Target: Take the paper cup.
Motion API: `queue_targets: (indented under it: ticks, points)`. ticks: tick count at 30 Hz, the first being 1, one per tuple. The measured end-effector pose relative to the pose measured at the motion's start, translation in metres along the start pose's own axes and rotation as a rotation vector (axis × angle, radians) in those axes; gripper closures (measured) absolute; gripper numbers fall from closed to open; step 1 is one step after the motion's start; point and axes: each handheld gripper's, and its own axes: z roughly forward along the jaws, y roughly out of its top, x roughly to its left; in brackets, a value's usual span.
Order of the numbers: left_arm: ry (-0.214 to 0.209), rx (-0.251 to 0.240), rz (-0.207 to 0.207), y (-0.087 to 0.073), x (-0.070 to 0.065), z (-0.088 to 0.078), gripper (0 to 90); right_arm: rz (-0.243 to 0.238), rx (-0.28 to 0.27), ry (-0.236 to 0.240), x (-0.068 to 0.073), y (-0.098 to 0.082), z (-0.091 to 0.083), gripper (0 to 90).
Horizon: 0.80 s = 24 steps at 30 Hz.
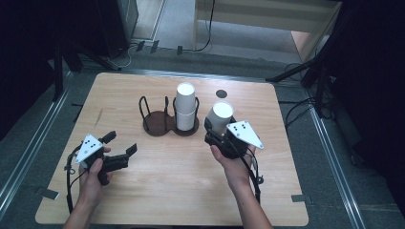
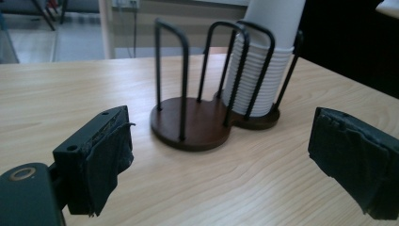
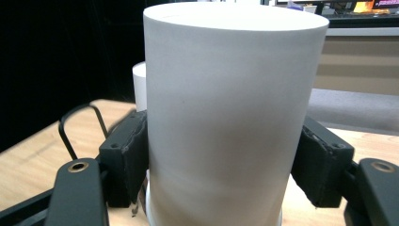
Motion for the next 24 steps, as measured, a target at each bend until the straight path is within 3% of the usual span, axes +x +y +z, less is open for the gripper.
queue_targets:
  ticks: [5, 9, 20, 24]
  points:
    - [-0.034, 0.009, 0.016, 0.013, -0.015, 0.017, 7.0, -0.033, 0.026, -0.011, -0.004, -0.016, -0.003, 28.5]
    - [-0.067, 0.028, 0.026, 0.020, -0.025, 0.029, 6.9, -0.095, 0.035, -0.022, -0.005, -0.024, -0.005, 28.6]
    - [-0.129, 0.070, 0.022, 0.029, -0.039, 0.041, 7.0, -0.387, 0.020, -0.041, 0.000, -0.048, -0.005, 28.8]
    - [-0.145, 0.099, 0.046, 0.029, -0.041, 0.043, 7.0, -0.448, 0.026, -0.063, 0.003, -0.053, -0.003, 28.8]
